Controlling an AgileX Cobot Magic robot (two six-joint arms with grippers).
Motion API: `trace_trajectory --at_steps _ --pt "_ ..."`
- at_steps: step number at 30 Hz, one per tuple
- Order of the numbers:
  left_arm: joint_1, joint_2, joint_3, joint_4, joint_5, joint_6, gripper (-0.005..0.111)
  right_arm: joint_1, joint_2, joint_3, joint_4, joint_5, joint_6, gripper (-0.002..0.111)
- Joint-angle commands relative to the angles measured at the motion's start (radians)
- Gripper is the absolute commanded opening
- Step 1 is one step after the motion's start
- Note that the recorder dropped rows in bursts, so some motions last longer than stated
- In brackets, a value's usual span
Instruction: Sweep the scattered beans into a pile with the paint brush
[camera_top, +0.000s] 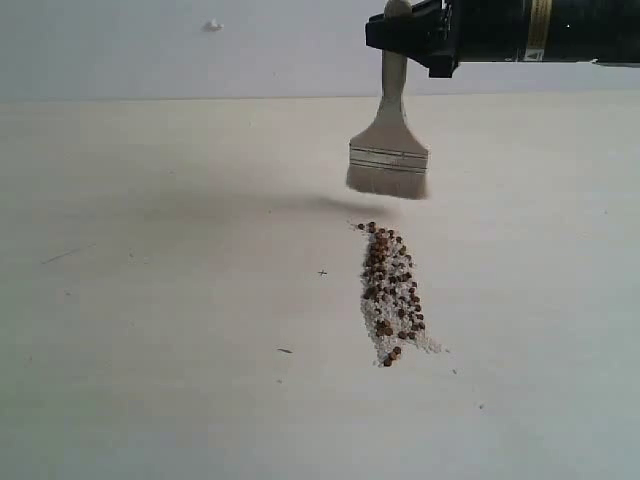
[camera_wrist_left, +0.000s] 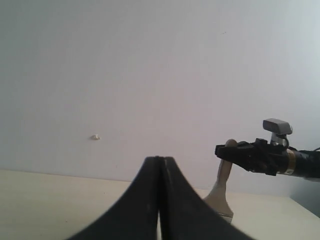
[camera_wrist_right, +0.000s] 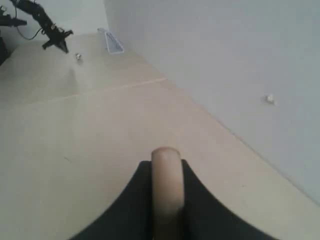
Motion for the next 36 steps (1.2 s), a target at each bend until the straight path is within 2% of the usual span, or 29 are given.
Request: trace_trajectory --at_steps 1,12,23,29,36 --pt "0.001 0.002 0.001 -0.001 -0.004 0.003 0.0 -0.004 0.072 -0.157 -0.081 -0.024 0.144 0.0" --pt "0.001 0.002 0.001 -0.001 -0.004 0.003 0.0 -0.004 0.139 -0.207 -0.085 -0.024 0.109 0.0" --pt "0.001 0.002 0.001 -0.001 -0.004 0.003 0.0 -0.004 0.157 -0.207 -0.247 -0.024 0.417 0.0" --pt "0.001 0.002 0.001 -0.001 -0.004 0.003 0.0 -0.004 0.136 -0.207 -0.247 -0.024 0.585 0.0" --pt "0.001 0.002 0.001 -0.001 -0.004 0.003 0.0 -0.004 0.1 -0.207 -0.247 -0.024 0.501 0.0"
